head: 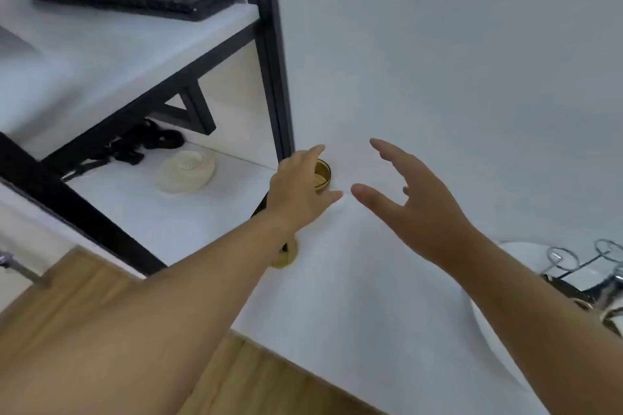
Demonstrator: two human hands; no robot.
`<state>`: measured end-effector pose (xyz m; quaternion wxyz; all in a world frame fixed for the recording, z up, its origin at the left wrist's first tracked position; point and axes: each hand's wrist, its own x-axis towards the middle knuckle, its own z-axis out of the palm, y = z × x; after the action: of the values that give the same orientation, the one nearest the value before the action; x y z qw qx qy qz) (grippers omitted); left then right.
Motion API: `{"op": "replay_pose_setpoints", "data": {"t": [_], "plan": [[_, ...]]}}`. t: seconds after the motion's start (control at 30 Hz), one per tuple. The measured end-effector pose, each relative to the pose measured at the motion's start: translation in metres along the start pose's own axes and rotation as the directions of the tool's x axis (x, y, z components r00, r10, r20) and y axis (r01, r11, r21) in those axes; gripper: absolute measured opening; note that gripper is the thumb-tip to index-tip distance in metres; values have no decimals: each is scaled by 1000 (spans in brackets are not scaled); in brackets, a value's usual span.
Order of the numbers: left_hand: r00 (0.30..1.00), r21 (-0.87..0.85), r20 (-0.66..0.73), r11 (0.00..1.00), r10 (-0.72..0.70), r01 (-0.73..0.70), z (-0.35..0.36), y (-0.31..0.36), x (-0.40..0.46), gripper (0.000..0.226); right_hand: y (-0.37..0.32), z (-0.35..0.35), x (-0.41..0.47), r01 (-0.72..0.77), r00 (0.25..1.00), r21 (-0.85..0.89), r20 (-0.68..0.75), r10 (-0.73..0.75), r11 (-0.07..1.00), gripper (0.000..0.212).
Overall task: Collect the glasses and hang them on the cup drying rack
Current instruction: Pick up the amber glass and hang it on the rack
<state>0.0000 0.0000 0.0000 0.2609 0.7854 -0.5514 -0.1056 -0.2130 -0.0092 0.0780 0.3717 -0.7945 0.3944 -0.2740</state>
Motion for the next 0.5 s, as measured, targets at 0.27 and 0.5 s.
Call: {"op": "replay_pose_setpoints", "data": {"t": [0.27, 0.5], "plan": [[998, 163, 46, 986, -42, 34, 50, -51, 56, 95, 46, 56, 34, -59, 998, 39, 25, 58, 997, 75], [999, 81, 15, 996, -46, 44, 71, -62, 65, 83, 64, 73, 45, -120, 993, 76, 31, 118, 990, 76]]}}
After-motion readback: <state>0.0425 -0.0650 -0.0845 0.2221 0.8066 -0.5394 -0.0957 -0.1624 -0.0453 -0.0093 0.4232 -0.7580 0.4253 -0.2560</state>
